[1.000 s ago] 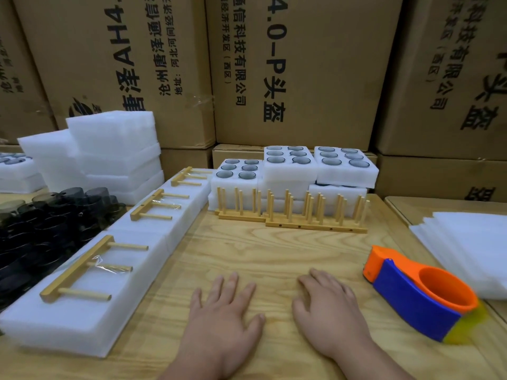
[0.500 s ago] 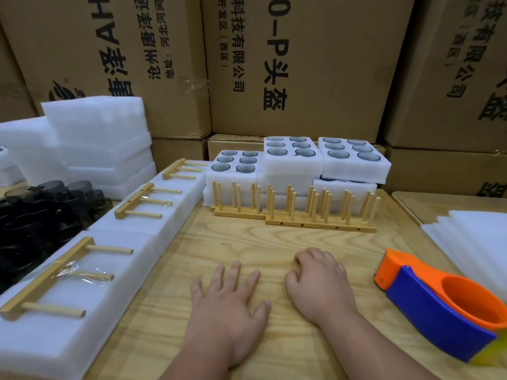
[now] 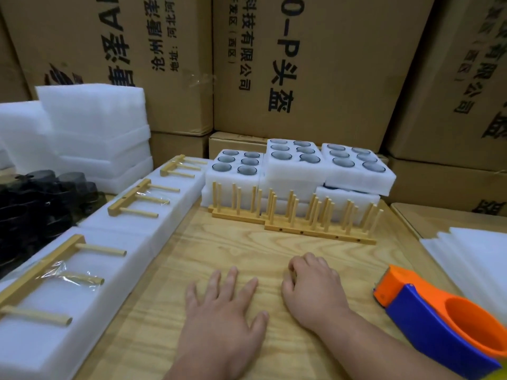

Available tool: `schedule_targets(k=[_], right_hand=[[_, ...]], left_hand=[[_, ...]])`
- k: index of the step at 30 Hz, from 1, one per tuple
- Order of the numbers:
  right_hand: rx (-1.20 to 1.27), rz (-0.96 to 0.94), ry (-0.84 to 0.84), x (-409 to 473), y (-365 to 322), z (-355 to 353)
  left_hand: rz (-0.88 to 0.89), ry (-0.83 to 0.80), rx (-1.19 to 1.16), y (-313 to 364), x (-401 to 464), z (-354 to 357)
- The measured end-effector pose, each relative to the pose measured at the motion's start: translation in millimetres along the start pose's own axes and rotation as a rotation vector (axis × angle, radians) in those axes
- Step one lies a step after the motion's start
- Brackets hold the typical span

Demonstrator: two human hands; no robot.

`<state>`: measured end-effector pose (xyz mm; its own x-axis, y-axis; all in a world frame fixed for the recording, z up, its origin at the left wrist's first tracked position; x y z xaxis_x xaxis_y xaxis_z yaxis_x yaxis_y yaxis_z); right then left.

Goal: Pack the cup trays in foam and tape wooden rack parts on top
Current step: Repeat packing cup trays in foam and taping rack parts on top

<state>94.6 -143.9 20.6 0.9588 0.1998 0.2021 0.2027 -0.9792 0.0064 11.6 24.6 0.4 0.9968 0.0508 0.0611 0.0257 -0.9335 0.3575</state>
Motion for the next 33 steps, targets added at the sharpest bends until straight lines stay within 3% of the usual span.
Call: schedule_targets(k=[4, 11, 14, 18, 21, 33], right_hand=[[0.011, -0.06, -0.145, 28.2, -2.3, -30.2], [0.185, -0.098, 0.26, 148.4, 22.5, -146.1], [0.051, -0.106, 0.168, 193.4, 28.7, -165.3], [-0.218, -0.084, -0.125, 224.1, 28.0, -157.3], [-0.283, -0.11, -0.297, 229.3, 24.4, -140.1], [-0.411, -0.126, -0.043, 226.5, 12.7, -135.3]], left_hand=[[-0.032, 0.003, 0.021, 0.8, 4.6, 0.2], [0.031, 0.019, -0.013, 9.2, 6.6, -11.7], [0.062, 0.073, 0.015, 5.7, 9.2, -8.9], [0.111, 0.071, -0.051, 4.3, 15.5, -14.6], [0.166, 0.03, -0.113, 2.8, 15.8, -13.5], [0.079, 0.007, -0.073, 1.3, 16.2, -13.1]])
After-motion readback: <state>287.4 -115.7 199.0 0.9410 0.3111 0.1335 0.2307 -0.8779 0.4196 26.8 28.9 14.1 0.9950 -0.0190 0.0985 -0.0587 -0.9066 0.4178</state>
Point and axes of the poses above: each hand's wrist, its own x-axis towards the middle knuckle, its own z-axis out of the palm, y = z × x, the point moved 4 cm from there along x, towards the middle knuckle, and after that the axes turned 9 degrees about -x, right-handed, at the moved point
